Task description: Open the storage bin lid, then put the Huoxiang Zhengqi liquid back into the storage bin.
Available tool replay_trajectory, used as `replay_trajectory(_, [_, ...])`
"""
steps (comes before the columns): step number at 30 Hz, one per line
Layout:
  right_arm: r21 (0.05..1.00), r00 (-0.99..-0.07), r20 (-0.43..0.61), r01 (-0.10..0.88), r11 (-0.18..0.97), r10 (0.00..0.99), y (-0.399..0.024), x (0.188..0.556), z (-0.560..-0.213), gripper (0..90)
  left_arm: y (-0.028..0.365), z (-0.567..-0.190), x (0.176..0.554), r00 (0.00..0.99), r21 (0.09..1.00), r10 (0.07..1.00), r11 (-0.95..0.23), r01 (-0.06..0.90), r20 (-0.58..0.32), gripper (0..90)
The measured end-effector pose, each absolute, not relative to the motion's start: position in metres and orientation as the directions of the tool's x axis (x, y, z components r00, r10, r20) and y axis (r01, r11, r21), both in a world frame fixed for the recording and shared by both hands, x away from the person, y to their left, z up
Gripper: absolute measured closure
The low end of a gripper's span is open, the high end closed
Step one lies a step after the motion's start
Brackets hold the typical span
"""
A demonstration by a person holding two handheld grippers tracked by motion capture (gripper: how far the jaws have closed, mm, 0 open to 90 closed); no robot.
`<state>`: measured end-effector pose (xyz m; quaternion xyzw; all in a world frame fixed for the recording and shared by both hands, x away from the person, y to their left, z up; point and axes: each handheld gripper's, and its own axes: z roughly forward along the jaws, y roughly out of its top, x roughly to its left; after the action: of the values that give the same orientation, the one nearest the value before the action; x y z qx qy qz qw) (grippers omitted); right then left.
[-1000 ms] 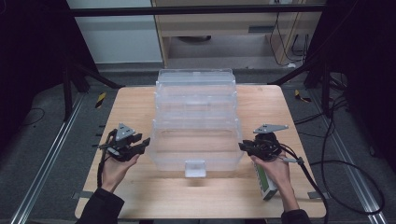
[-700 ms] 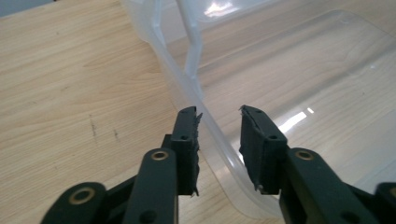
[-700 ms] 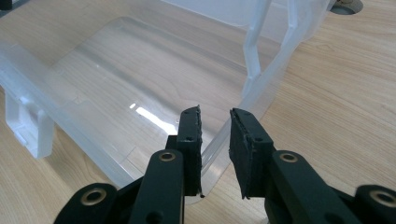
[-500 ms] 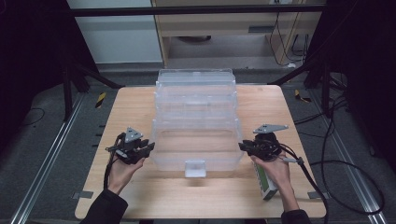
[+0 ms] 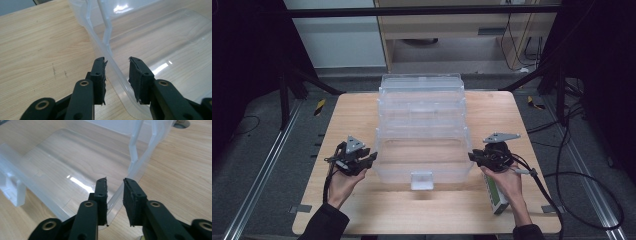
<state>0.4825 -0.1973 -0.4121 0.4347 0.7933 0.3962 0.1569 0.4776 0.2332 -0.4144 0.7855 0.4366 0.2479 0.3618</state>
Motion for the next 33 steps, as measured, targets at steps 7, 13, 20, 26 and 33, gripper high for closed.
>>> replay_trajectory(7, [0.804,-0.564,0.086,0.527,0.277,0.821,-0.204,0.476,-0.400,64.4,0.242,-0.404,0.473,0.489,0.821,0.871,-0.309,0.480,0.042,54.9])
replay_trajectory(13, [0.815,-0.529,0.069,0.518,0.258,0.845,-0.215,0.471,-0.391,59.3,0.249,-0.398,0.471,0.474,0.839,0.880,-0.284,0.464,0.037,46.9])
replay_trajectory(20, [0.821,-0.474,0.068,0.526,0.220,0.878,-0.235,0.463,-0.385,56.7,0.265,-0.397,0.472,0.423,0.853,0.906,-0.234,0.467,0.017,42.8])
replay_trajectory(26, [0.817,-0.440,0.043,0.532,0.222,0.897,-0.241,0.459,-0.382,54.6,0.275,-0.399,0.474,0.388,0.852,0.922,-0.218,0.477,0.018,40.4])
replay_trajectory(33, [0.821,-0.419,0.044,0.533,0.207,0.907,-0.246,0.454,-0.376,52.4,0.289,-0.404,0.476,0.352,0.844,0.936,-0.202,0.496,0.018,39.4])
